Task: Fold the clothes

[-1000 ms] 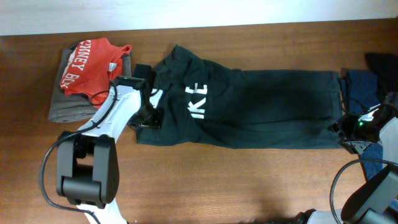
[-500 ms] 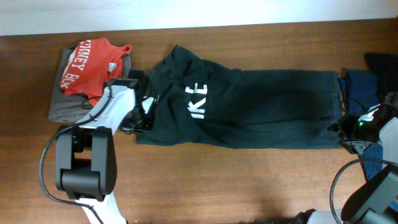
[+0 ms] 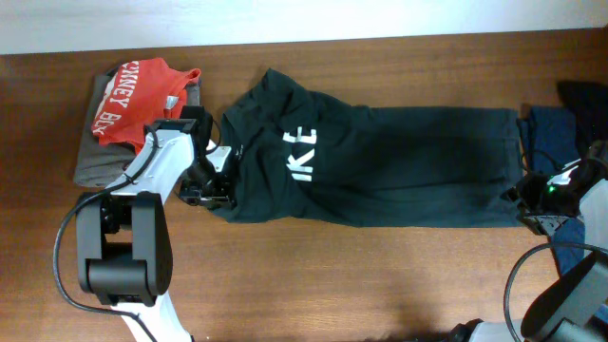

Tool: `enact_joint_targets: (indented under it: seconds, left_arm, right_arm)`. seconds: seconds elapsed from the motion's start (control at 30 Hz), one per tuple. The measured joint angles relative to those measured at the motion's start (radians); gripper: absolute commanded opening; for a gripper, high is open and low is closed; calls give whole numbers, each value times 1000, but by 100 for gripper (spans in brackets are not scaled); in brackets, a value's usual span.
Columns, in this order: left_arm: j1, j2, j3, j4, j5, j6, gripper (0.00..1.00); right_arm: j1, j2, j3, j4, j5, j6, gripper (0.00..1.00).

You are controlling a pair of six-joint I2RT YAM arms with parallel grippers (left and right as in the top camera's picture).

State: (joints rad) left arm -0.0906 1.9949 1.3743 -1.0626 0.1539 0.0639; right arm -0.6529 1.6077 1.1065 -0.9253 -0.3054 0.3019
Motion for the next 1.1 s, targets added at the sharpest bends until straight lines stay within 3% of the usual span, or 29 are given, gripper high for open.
enact_joint_targets:
  seconds: [0.3, 0.67, 0.73, 0.77, 0.83, 0.97, 1.0, 1.1]
  left_arm:
    - [63, -17, 21, -11, -22, -1, 46]
    - [24, -74, -34, 101, 126, 50, 53]
    - [12, -74, -90, 132, 132, 57, 46]
    - [10, -74, -107, 138, 134, 60, 37]
    - [8, -74, -137, 159, 133, 72, 1]
    - [12, -74, -146, 148, 91, 69, 1]
    - [16, -74, -146, 136, 73, 63, 0]
    - [55, -74, -146, 106, 12, 47, 1]
  right_arm:
    - [0, 0, 0, -3, 0, 0, 56]
    - [0, 0, 0, -3, 0, 0, 56]
    - [0, 0, 0, -2, 0, 0, 56]
    - [0, 0, 0, -3, 0, 0, 56]
    - [0, 0, 0, -3, 0, 0, 56]
    - [0, 0, 0, -4, 0, 0, 54]
    - [0, 0, 0, -4, 0, 0, 44]
    - [0, 0, 0, -6, 0, -4, 35]
